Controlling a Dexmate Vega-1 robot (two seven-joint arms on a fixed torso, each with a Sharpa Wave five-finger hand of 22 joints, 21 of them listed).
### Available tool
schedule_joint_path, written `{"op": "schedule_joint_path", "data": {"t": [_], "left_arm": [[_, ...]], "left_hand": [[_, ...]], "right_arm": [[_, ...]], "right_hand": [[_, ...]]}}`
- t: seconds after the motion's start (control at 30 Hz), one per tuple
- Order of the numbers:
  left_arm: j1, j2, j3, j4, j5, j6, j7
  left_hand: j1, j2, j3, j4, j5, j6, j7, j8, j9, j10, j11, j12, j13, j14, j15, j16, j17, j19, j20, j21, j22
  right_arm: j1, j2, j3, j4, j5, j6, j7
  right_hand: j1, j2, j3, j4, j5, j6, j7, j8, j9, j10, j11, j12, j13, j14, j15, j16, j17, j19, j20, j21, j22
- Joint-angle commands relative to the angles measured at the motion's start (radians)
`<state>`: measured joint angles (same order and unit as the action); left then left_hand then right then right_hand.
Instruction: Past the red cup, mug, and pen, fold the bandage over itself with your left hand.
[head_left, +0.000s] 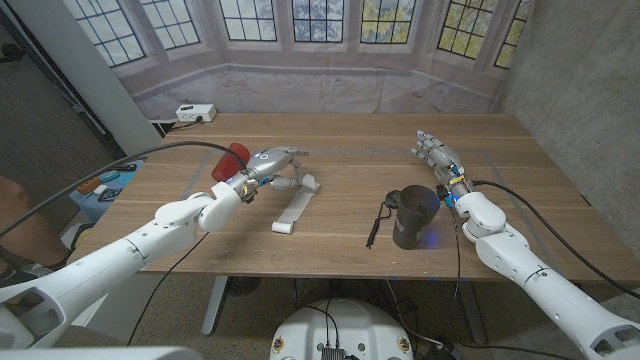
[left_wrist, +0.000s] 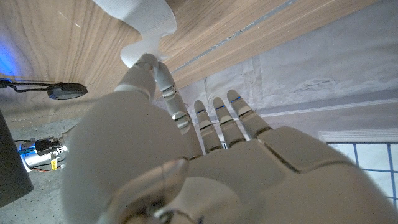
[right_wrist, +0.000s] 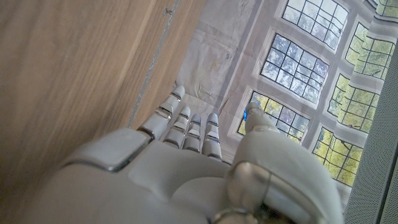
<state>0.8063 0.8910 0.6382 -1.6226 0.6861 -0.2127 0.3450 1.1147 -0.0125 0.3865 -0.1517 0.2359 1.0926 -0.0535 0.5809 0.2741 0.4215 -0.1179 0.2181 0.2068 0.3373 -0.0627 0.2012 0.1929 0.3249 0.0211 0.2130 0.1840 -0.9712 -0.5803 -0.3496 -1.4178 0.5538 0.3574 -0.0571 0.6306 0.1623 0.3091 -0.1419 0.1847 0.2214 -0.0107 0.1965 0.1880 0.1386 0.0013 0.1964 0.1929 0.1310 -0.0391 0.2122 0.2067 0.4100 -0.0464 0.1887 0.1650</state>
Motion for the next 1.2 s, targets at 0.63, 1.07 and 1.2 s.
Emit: {"op": "schedule_joint_path", "data": {"t": [0.63,1.07,1.2], "left_arm": [[0.094,0.054,-0.059,-0.079,-0.027,0.012,-0.023],[0.107,0.070,-0.077,-0.071,-0.044,-0.008,-0.028],[0.108,0.068,-0.076,-0.066,-0.046,-0.014,-0.030]], "left_hand": [[-0.010,0.003,0.007,0.001,0.006,0.005,-0.010,0.015,0.043,0.004,-0.004,-0.002,0.005,0.000,-0.005,-0.004,0.003,-0.034,-0.015,-0.011,0.002],[-0.011,0.003,0.009,0.001,0.006,0.003,-0.013,0.019,0.045,0.004,-0.006,-0.002,0.005,-0.002,-0.006,-0.004,0.003,-0.037,-0.018,-0.011,0.002],[-0.012,0.003,0.010,0.002,0.006,0.002,-0.011,0.021,0.046,0.004,-0.006,-0.002,0.006,-0.002,-0.006,-0.005,0.003,-0.038,-0.017,-0.011,0.002]], "right_arm": [[-0.034,-0.007,0.006,-0.020,0.003,-0.007,-0.018],[-0.018,0.002,-0.006,-0.020,-0.007,-0.020,-0.024],[-0.019,0.003,-0.007,-0.023,-0.007,-0.022,-0.026]], "right_hand": [[0.010,0.004,0.006,0.002,-0.002,0.010,0.002,-0.002,0.002,0.005,0.006,0.003,0.003,0.007,-0.029,0.009,0.003,0.013,-0.046,0.002,0.003],[0.010,0.004,0.006,0.002,-0.002,0.010,0.002,-0.003,0.002,0.005,0.006,0.003,0.003,0.007,-0.028,0.009,0.003,0.013,-0.046,0.002,0.003],[0.010,0.004,0.006,0.002,-0.002,0.010,0.002,-0.003,0.002,0.006,0.006,0.004,0.003,0.007,-0.028,0.009,0.003,0.013,-0.045,0.002,0.003]]}}
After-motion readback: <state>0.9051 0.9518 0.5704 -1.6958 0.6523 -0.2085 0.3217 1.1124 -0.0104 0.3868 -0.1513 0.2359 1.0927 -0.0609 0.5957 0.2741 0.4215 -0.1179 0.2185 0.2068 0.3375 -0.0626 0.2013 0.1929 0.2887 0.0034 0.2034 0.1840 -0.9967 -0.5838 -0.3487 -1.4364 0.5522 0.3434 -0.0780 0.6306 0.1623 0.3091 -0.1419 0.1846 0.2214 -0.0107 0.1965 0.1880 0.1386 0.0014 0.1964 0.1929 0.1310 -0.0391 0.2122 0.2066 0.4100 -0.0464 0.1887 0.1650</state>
